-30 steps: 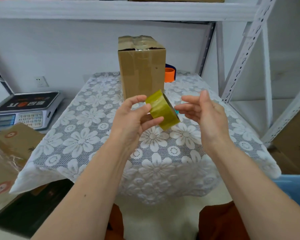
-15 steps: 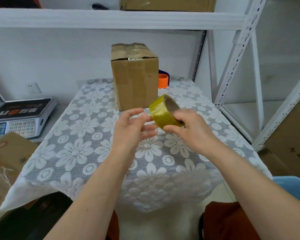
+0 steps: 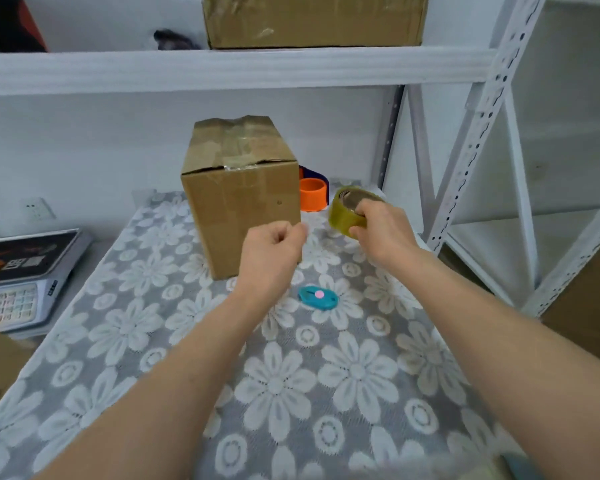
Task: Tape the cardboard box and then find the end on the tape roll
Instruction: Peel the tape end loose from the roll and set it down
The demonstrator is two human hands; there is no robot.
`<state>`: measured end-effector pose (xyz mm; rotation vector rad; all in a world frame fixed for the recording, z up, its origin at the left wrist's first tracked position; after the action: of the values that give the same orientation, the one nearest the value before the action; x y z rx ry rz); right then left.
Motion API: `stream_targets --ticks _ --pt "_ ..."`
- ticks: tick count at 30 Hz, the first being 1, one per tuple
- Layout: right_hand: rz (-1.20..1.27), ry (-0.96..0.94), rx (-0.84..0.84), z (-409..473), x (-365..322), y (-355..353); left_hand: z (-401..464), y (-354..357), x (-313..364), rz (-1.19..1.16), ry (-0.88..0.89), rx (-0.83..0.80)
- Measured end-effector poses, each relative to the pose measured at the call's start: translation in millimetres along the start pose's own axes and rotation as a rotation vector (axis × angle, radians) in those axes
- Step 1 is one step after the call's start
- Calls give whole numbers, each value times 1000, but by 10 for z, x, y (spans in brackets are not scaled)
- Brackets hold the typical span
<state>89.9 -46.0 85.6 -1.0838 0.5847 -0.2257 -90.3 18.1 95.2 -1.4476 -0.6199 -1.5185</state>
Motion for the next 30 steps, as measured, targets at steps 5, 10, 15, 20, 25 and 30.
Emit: stream_targets --ticks 5,10,15,20,25,30 --pt "-123 -7 34 594 179 332 245 213 -172 7 65 -27" --pt "-202 -26 50 876 266 533 296 208 -378 -8 102 6" --pt "-10 -86 36 805 230 593 285 161 -481 -15 99 31" --pt "172 -155 -259 256 -193 520 241 81 -472 -38 81 71" --pt "208 -185 -615 -406 -519 647 175 38 -441 -60 59 103" --pt "173 -131 -576 -436 -457 568 38 29 -376 -82 58 95"
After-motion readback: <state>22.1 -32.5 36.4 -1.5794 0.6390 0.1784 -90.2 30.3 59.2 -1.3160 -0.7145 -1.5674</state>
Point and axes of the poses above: each hand's wrist, its own z-axis towards the middle knuckle, its own y-axis out of the palm, x = y × z, the point moved 7 cm from there along z, towards the middle knuckle, and after that the axes turned 7 degrees about -y, right-handed, at the moved point
